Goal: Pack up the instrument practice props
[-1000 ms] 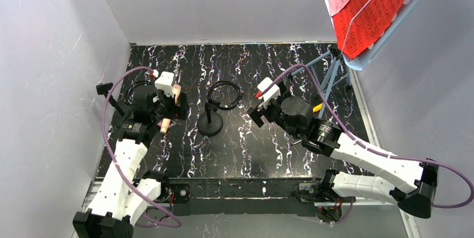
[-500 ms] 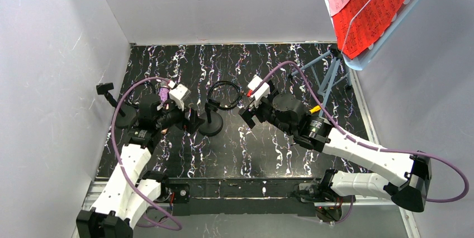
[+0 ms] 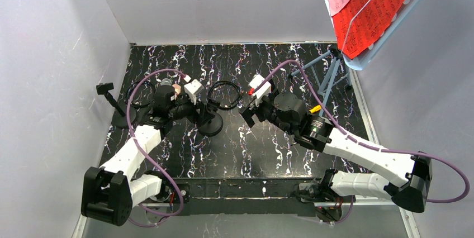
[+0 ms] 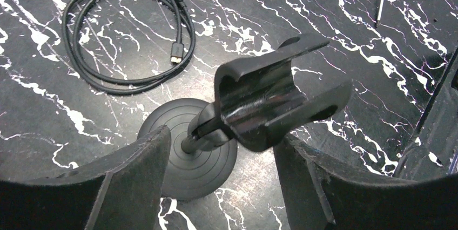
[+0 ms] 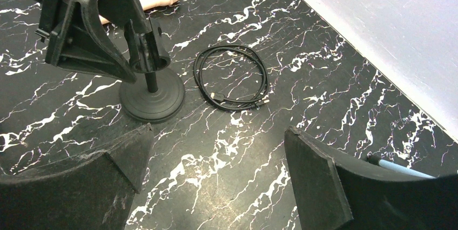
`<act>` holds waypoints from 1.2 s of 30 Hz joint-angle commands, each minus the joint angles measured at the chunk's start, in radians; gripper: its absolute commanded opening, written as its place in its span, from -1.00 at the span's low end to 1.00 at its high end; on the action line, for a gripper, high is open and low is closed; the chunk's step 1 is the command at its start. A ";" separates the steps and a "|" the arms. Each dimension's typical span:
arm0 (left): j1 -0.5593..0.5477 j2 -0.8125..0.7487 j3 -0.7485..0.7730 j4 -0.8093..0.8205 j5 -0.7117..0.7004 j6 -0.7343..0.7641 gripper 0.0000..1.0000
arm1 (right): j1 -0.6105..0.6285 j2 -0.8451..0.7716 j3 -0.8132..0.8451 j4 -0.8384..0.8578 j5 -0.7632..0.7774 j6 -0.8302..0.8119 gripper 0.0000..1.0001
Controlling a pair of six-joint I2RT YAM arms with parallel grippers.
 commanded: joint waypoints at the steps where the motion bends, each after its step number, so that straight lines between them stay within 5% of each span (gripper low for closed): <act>1: -0.033 0.040 0.047 0.060 0.004 0.020 0.30 | -0.002 -0.022 0.053 0.042 0.017 0.015 0.97; 6: -0.075 0.085 0.052 0.129 -0.018 -0.002 0.11 | -0.003 -0.013 0.061 0.038 0.017 0.019 0.97; 11: -0.113 0.112 0.053 0.157 -0.060 -0.017 -0.53 | -0.002 -0.003 0.068 0.038 0.014 0.020 0.97; 17: -0.127 0.063 0.050 0.160 -0.128 -0.051 -1.00 | -0.002 -0.003 0.067 0.035 0.021 0.021 0.97; 24: -0.127 -0.032 0.080 0.098 -0.293 -0.120 -1.00 | -0.002 -0.001 0.066 0.034 0.026 0.019 0.97; 36: -0.119 -0.191 0.312 -0.414 -0.890 -0.202 -1.00 | -0.002 0.007 0.071 0.034 0.028 0.000 0.97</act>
